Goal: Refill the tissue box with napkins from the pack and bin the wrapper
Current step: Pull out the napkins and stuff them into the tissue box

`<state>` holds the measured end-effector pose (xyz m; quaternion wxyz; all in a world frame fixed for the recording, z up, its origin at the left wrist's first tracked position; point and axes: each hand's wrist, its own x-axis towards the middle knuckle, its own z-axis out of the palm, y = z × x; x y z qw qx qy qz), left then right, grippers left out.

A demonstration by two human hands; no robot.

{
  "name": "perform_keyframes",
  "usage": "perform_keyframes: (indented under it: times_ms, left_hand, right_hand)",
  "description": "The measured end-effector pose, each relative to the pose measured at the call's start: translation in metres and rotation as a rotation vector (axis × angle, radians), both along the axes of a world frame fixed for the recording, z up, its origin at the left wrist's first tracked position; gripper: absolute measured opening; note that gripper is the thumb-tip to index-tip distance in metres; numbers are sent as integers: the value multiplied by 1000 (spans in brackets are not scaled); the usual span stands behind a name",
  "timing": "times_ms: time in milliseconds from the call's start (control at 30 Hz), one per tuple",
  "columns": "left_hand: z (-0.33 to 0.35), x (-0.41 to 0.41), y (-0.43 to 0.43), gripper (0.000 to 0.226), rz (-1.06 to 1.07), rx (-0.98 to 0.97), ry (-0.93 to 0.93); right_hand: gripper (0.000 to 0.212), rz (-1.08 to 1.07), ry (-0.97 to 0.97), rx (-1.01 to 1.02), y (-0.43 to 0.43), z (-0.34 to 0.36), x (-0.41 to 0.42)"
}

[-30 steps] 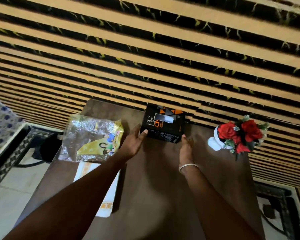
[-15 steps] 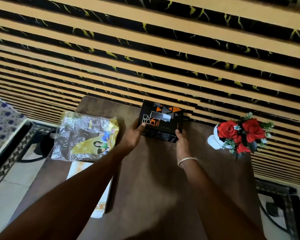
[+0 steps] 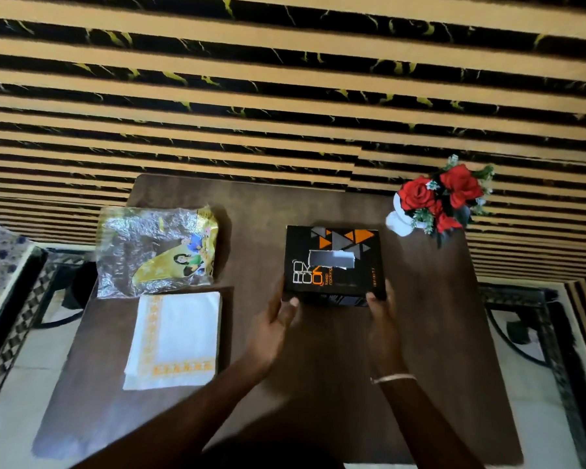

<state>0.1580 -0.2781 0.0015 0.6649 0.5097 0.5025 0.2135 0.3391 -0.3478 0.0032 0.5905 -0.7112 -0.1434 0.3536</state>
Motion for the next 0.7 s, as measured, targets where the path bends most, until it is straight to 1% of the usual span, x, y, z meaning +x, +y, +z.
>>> perform_keyframes:
  times_ms: [100, 200, 267, 367, 467, 567, 633, 700]
  left_hand:
    - [-6, -11, -28, 54, -38, 31, 27]
    - [-16, -21, -42, 61, -141, 96, 100]
    - [-20, -25, -47, 64, -185, 94, 146]
    - [-13, -27, -54, 62, -202, 106, 157]
    - [-9, -27, -63, 54, -181, 93, 116]
    - [-11, -33, -65, 57, -188, 85, 105]
    - [-11, -38, -64, 58, -177, 89, 96]
    - [-8, -42, -59, 62, -140, 124, 150]
  right_hand:
    - [54, -67, -32, -32, -36, -10, -11]
    - [62, -72, -67, -82, -61, -15, -24]
    - [59, -95, -65, -82, -70, -19, -29]
    - [55, -115, -67, -91, -75, -20, -35]
    - [52, -101, -46, -83, -79, -21, -41]
    - [54, -54, -43, -100, -80, -14, -41]
    - [57, -39, -119, -136, -78, -4, -42]
    - [72, -29, -258, -240, -75, 9, -41]
